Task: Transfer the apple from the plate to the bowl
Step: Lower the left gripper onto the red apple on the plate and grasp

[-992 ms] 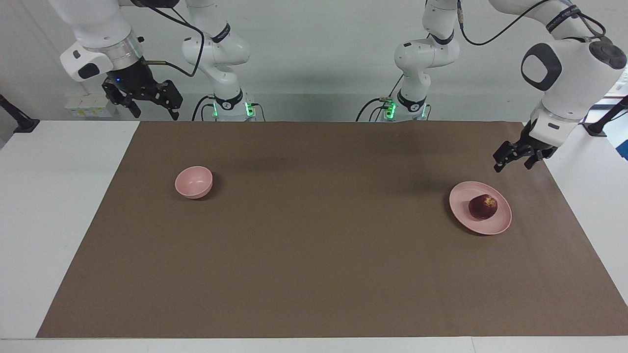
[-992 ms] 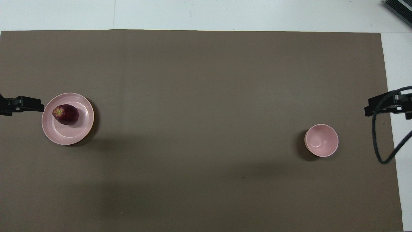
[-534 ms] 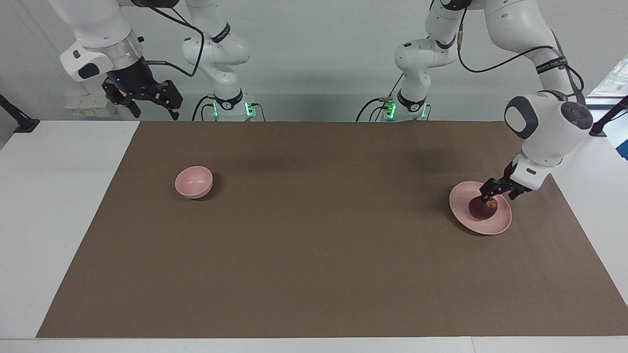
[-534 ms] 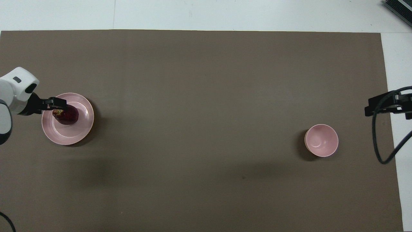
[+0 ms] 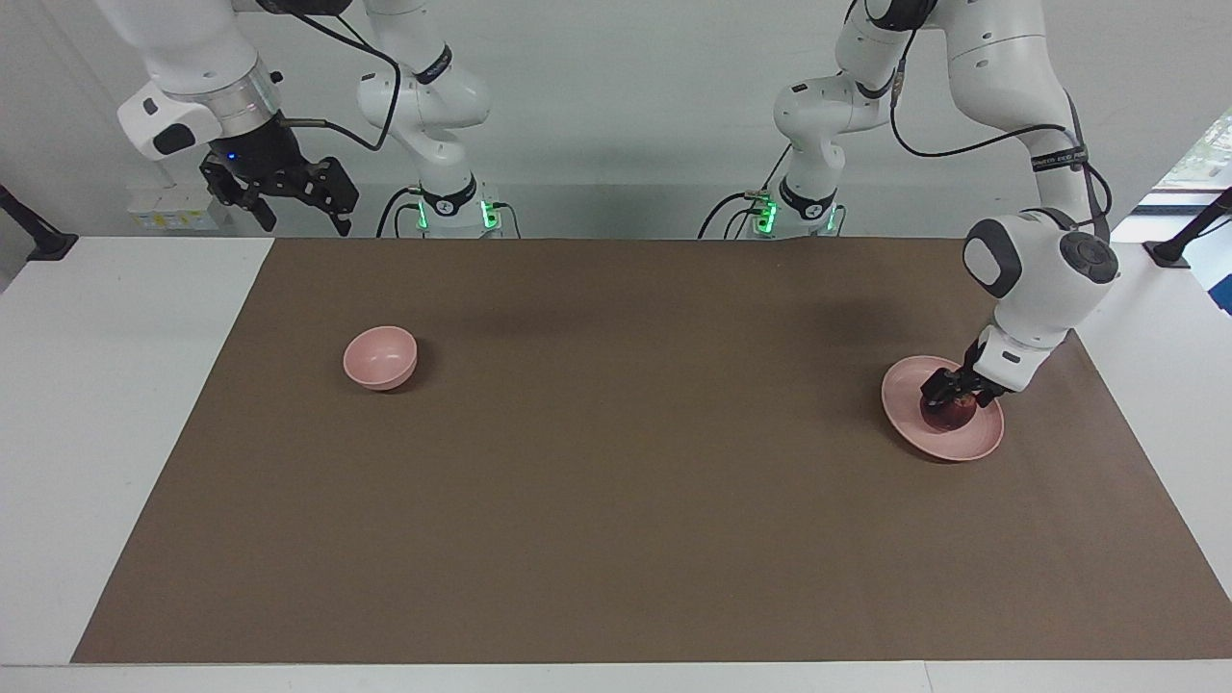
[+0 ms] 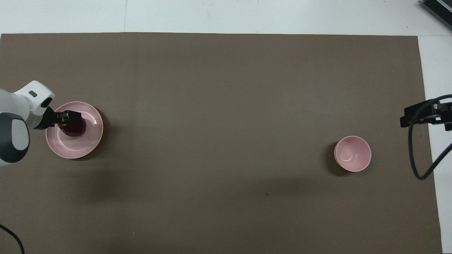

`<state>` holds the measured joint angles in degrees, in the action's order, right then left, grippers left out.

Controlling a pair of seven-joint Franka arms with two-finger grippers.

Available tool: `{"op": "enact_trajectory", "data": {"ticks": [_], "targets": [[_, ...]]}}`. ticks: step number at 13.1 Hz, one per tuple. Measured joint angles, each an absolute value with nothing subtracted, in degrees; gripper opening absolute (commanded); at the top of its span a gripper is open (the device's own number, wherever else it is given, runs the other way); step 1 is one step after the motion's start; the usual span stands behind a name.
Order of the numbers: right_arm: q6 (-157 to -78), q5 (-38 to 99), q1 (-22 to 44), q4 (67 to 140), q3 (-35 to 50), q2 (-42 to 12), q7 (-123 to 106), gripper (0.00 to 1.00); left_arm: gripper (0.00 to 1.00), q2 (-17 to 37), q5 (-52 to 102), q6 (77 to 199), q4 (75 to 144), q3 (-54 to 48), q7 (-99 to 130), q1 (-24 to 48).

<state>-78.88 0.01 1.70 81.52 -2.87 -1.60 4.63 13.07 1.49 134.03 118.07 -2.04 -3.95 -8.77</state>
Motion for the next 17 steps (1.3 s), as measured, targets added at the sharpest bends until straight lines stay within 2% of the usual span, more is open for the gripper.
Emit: {"op": "enact_trajectory", "data": {"ticks": [8,9,11,12,17], "targets": [[-78.61,0.01,1.70,81.52,-2.89,-1.60,4.63,1.00,1.00,13.07,1.49,135.18,119.68,-2.04,-3.95,-8.77],[-78.61,0.01,1.70,81.52,-2.90,-1.60,4.63,1.00,0.86,13.07,1.49,135.22,119.74,-2.05,-3.95,-8.77],[-78.61,0.01,1.69,81.52,-2.91,-1.59,4.63,1.00,0.21,13.07,1.50,135.22,119.78,-2.06,-3.70,-8.77],[-78.61,0.01,1.69,81.52,-2.91,-1.59,4.63,1.00,0.00,12.97,1.49,135.22,119.77,-2.03,-3.29,-8.77],[-78.61,0.01,1.68,81.52,-2.92,-1.59,4.63,1.00,0.00,12.77,1.50,135.22,119.85,-2.19,-2.71,-8.49]]}}
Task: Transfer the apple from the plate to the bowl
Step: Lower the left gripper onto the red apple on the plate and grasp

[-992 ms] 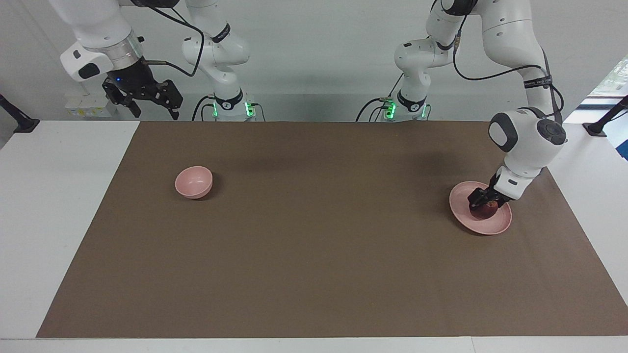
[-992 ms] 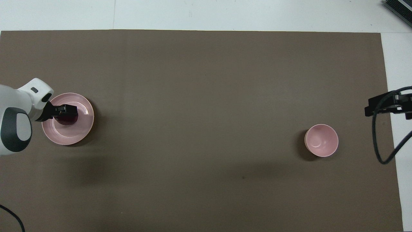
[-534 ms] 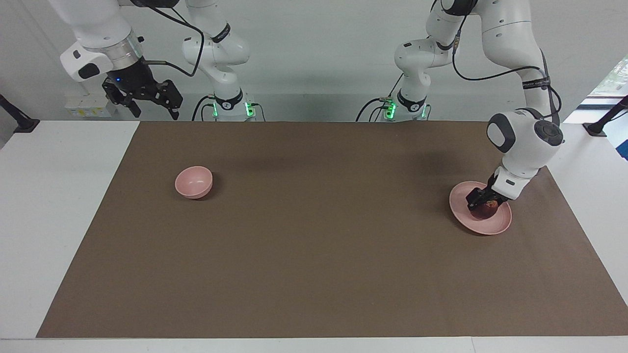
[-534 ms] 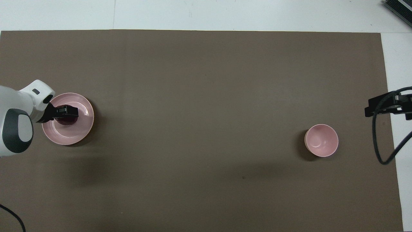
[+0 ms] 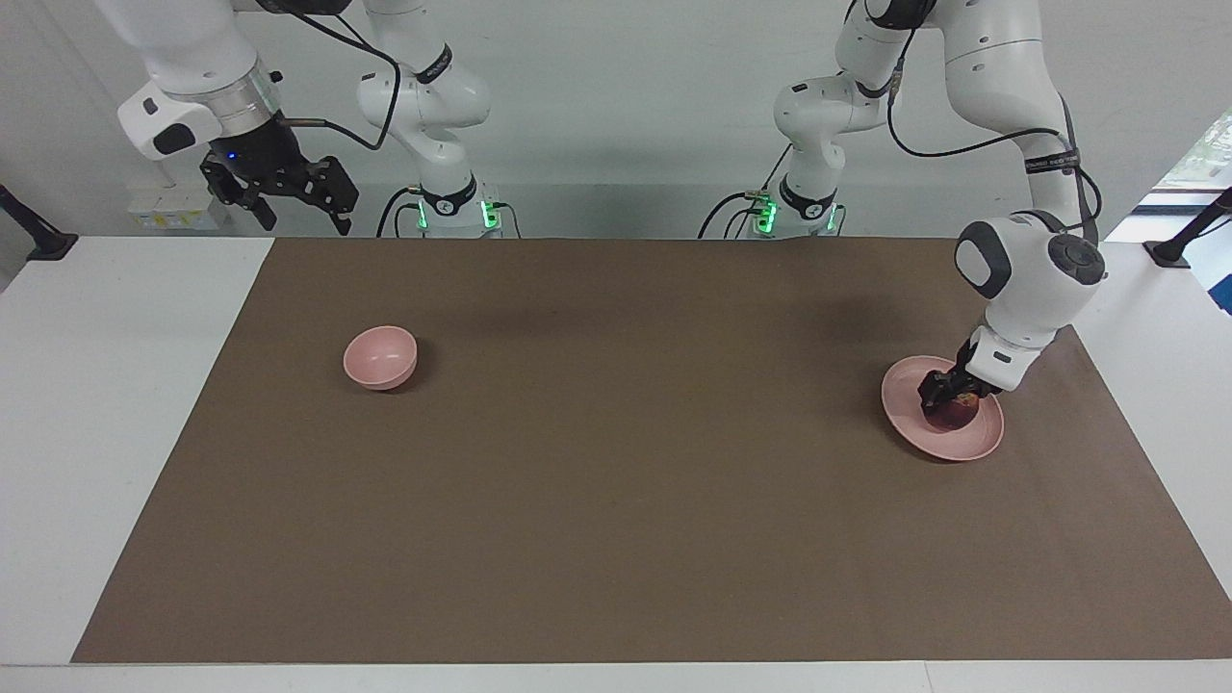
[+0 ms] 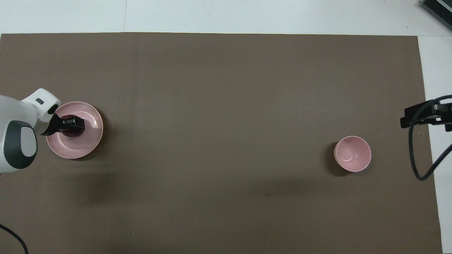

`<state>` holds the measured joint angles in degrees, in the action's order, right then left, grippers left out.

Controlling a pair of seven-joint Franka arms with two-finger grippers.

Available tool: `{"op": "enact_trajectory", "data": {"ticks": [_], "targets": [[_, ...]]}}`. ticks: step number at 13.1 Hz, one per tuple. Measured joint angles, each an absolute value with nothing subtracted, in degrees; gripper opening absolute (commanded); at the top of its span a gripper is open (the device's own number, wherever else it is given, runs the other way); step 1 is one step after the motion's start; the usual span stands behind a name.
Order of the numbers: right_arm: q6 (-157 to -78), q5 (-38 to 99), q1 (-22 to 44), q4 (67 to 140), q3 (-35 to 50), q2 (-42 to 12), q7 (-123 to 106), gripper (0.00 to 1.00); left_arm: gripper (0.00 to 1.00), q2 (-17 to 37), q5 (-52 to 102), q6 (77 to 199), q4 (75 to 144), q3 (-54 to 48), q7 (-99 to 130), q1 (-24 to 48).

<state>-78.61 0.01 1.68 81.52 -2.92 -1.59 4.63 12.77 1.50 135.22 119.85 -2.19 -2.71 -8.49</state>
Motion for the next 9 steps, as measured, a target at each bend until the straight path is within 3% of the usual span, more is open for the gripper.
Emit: {"op": "enact_trajectory", "data": {"ticks": [9], "targets": [[-78.61,0.01,1.68,81.52,-2.93,-1.58,4.63,1.00,0.00,12.71,1.50,133.72,118.81,-2.31,-2.74,-8.42]]}}
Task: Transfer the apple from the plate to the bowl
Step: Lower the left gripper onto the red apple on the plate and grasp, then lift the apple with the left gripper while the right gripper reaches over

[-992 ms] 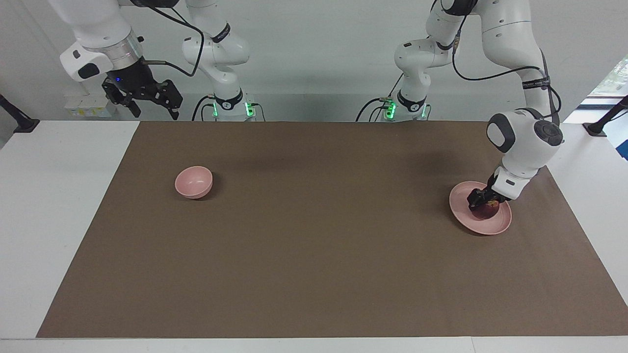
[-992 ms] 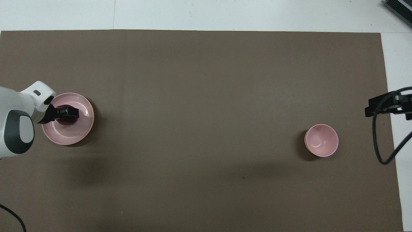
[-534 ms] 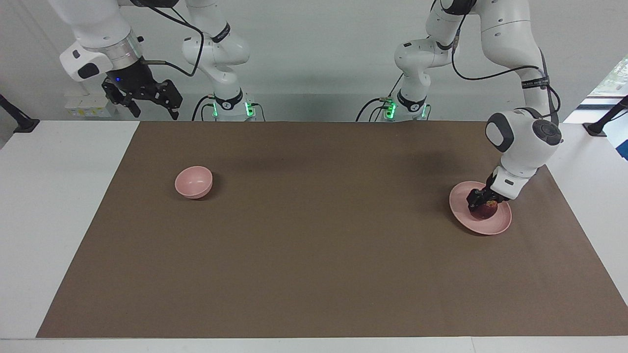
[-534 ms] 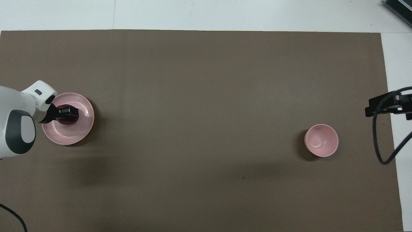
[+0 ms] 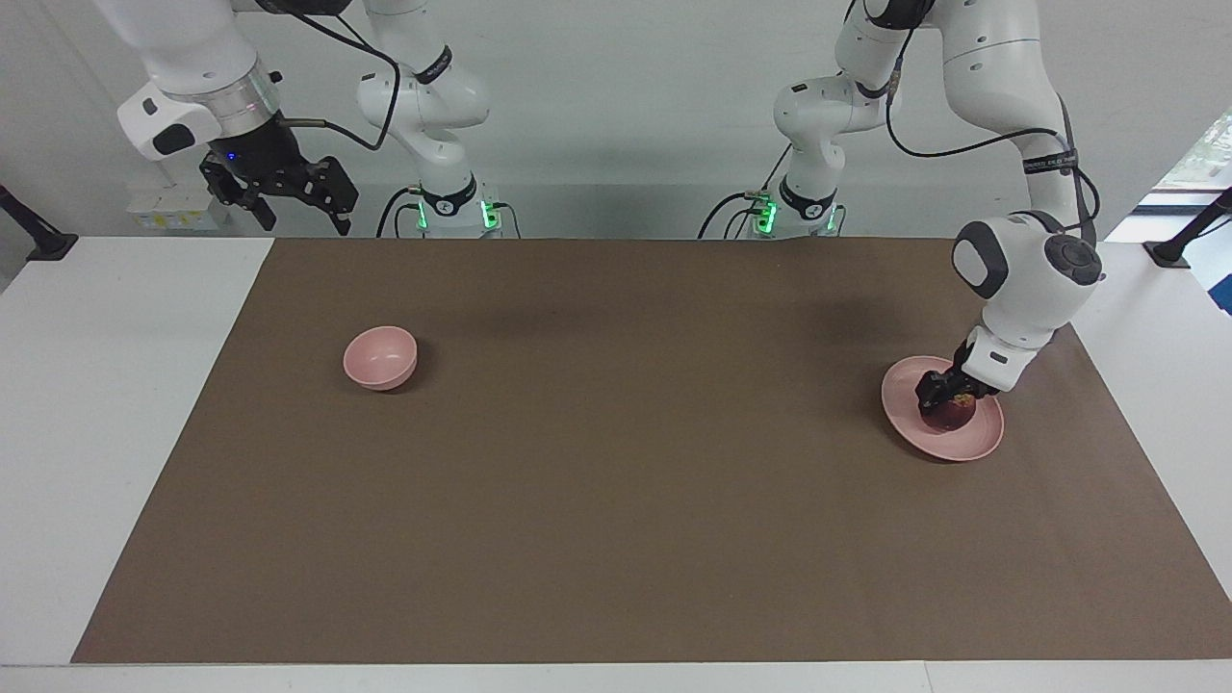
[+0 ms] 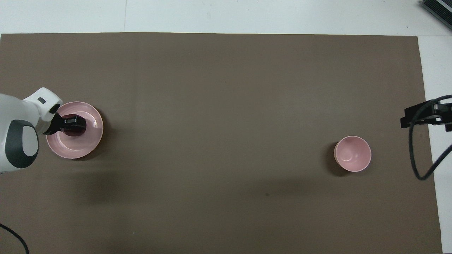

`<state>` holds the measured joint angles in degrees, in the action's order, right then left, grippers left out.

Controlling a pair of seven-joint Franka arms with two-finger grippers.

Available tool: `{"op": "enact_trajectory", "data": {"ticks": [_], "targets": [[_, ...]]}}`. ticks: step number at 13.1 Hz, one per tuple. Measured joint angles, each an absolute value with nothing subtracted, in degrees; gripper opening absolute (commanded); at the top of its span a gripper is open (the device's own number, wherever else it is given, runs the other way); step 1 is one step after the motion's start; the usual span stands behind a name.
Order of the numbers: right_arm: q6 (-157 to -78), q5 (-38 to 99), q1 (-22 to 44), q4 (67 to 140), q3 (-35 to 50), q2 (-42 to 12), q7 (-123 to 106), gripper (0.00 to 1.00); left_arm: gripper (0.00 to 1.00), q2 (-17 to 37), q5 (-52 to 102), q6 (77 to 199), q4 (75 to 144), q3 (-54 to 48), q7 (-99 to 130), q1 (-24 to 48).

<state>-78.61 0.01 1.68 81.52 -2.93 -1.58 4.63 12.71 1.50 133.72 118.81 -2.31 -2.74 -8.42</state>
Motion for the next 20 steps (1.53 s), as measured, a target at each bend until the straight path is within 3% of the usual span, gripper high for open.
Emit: {"op": "enact_trajectory", "data": {"ticks": [9,14,20], "targets": [[-78.61,0.01,1.67,81.52,-2.94,-1.57,4.63,1.00,0.00,8.74,18.89,111.39,104.61,-2.05,-4.77,-9.29],[-80.44,0.01,0.89,82.16,-3.01,-1.37,4.63,1.00,0.00,4.81,32.53,106.08,102.87,-2.17,-4.84,-9.46],[-84.40,8.25,1.99,92.69,-2.20,3.81,4.63,1.00,0.00,1.57,50.77,100.29,102.75,-2.74,-4.84,-9.41]]}}
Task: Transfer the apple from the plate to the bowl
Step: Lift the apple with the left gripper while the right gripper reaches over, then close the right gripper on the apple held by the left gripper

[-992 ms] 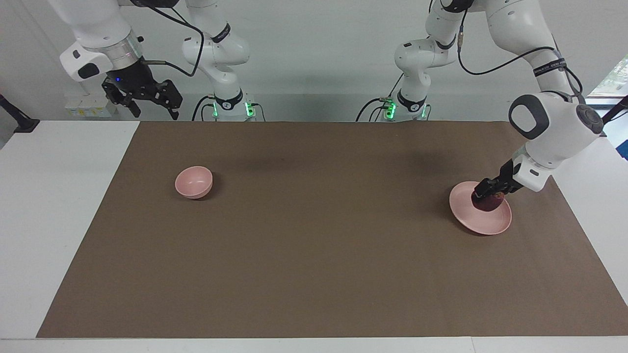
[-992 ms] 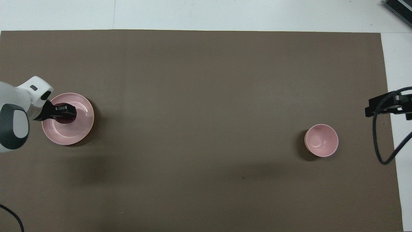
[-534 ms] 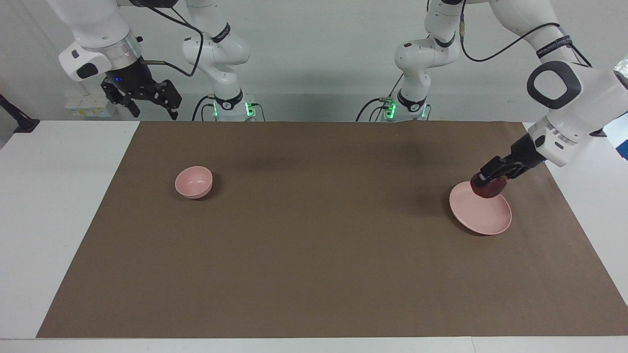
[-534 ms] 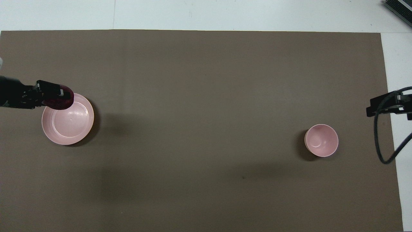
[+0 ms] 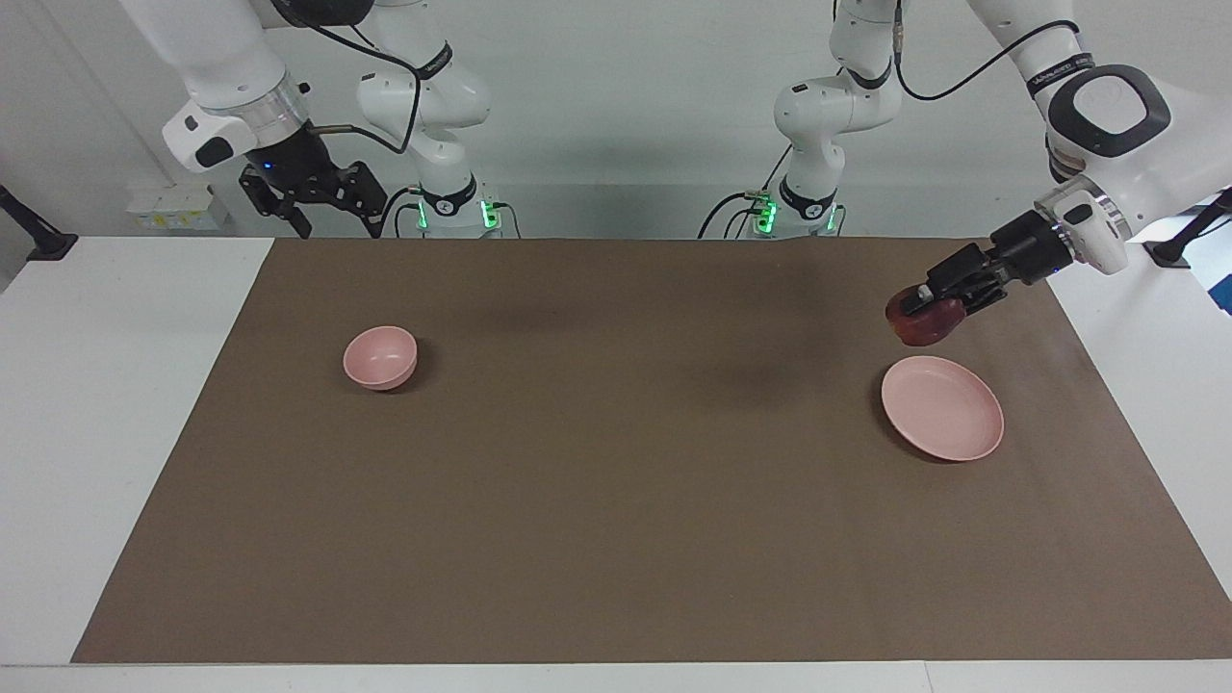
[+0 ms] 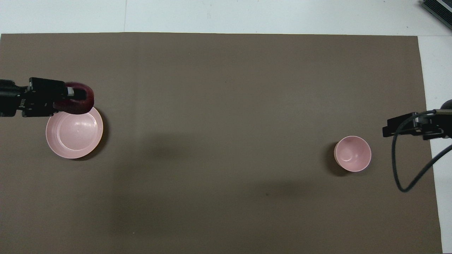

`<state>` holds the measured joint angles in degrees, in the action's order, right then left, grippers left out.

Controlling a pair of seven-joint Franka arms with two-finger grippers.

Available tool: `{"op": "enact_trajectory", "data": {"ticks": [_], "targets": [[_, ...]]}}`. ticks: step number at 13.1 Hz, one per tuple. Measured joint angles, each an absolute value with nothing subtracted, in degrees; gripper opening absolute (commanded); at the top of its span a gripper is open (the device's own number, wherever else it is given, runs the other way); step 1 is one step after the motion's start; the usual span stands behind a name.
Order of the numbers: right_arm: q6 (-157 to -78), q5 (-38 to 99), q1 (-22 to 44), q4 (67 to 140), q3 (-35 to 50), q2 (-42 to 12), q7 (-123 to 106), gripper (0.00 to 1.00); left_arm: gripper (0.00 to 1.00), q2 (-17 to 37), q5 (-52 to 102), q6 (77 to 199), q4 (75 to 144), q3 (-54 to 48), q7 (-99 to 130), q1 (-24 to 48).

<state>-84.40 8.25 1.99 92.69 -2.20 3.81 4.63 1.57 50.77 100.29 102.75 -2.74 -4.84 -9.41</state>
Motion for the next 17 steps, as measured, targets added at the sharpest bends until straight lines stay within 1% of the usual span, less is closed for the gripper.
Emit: {"op": "enact_trajectory", "data": {"ticks": [2,5,7,11,15,17], "targets": [[-84.40,13.96,2.55,93.67,-2.13,3.67,7.49,1.00,0.00,1.33,57.27,99.39,102.98,-3.53,-4.84,-9.36],[-84.56,20.88,5.96,94.20,-2.01,3.13,19.96,1.00,0.00,0.33,66.61,99.11,104.04,-5.31,-4.83,-9.27],[-84.66,26.43,6.91,94.45,-1.98,2.28,26.98,1.00,0.00,-0.52,70.90,99.18,105.10,-6.19,-4.84,-8.25],[-87.54,35.71,9.12,94.46,-1.98,-0.29,41.69,1.00,0.00,-3.03,75.34,100.03,108.37,-6.32,-4.84,-2.94],[-94.66,40.51,13.50,94.44,-1.93,-1.59,56.77,1.00,0.00,-3.70,75.79,109.18,109.61,-6.43,-4.84,4.90],[-97.99,42.06,15.56,94.42,-1.91,-1.98,65.72,1.00,0.00,-3.92,75.86,110.63,110.12,-6.44,-4.84,7.28]]}}
